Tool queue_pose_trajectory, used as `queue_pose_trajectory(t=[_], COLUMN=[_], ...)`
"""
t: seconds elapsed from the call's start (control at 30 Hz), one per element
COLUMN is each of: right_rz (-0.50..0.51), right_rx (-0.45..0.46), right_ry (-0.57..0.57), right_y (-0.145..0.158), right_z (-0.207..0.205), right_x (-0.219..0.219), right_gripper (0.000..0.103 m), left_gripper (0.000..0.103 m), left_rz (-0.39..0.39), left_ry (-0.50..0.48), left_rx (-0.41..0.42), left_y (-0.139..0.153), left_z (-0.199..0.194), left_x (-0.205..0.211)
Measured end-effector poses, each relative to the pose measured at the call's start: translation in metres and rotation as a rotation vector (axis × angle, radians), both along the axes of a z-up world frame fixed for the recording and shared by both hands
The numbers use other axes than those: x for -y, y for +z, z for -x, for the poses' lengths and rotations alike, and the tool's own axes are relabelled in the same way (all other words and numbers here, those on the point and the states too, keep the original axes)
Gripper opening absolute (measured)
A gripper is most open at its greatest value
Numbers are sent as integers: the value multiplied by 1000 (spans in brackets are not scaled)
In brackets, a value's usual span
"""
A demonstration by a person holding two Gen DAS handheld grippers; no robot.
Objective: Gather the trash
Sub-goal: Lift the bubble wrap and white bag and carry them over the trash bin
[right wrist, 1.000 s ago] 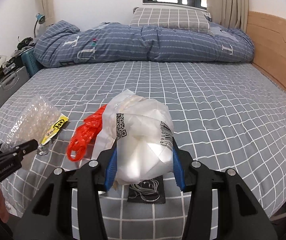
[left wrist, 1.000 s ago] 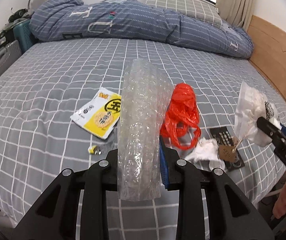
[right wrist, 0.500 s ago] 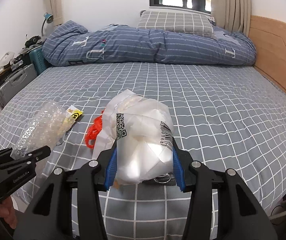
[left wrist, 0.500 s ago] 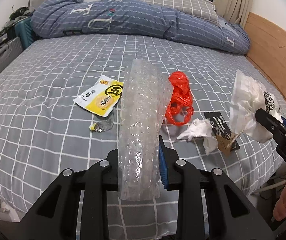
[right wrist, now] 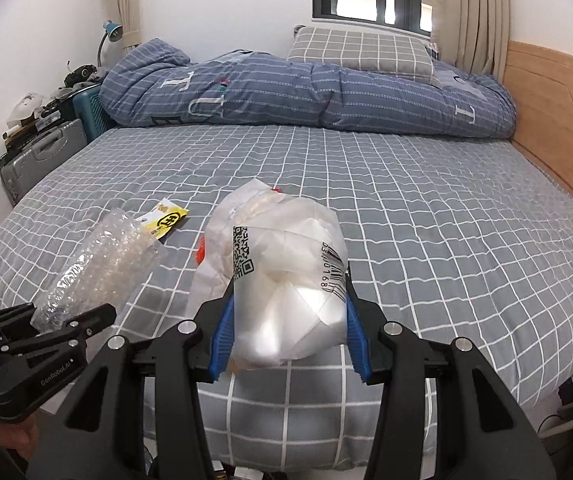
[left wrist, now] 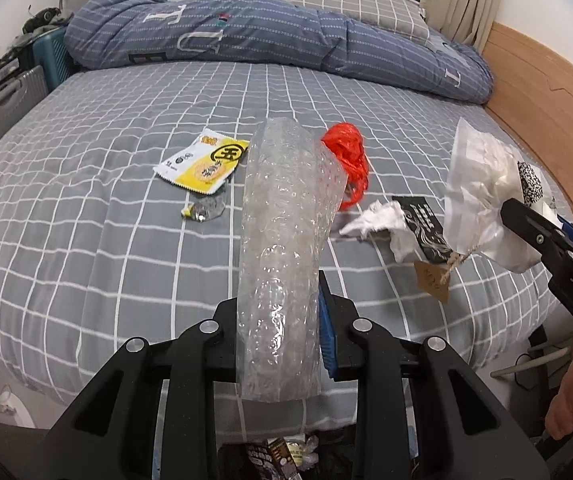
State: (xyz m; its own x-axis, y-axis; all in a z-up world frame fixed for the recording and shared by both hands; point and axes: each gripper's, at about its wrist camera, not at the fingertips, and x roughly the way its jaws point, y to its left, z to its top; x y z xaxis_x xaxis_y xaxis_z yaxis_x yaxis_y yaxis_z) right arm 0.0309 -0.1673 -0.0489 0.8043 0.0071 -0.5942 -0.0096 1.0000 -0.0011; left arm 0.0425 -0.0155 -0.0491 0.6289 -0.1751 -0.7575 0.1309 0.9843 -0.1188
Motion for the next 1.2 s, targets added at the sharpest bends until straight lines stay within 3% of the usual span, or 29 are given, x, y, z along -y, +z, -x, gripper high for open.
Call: queue_pose_trajectory(t=[0.63,1.2], right_rz=[-13,-15], right_rx=[-4,-42], right_ry=[18,33], right_y=[1,-15], right_z=[61,105], right_x=[-10,-21], right_gripper=[45,45], left_gripper=[27,27], left_rz=[12,13], left_ry=[-2,0], left_rx=[6,-40], left_y=[4,-14], left_z=[63,111], left_x=[-1,-6])
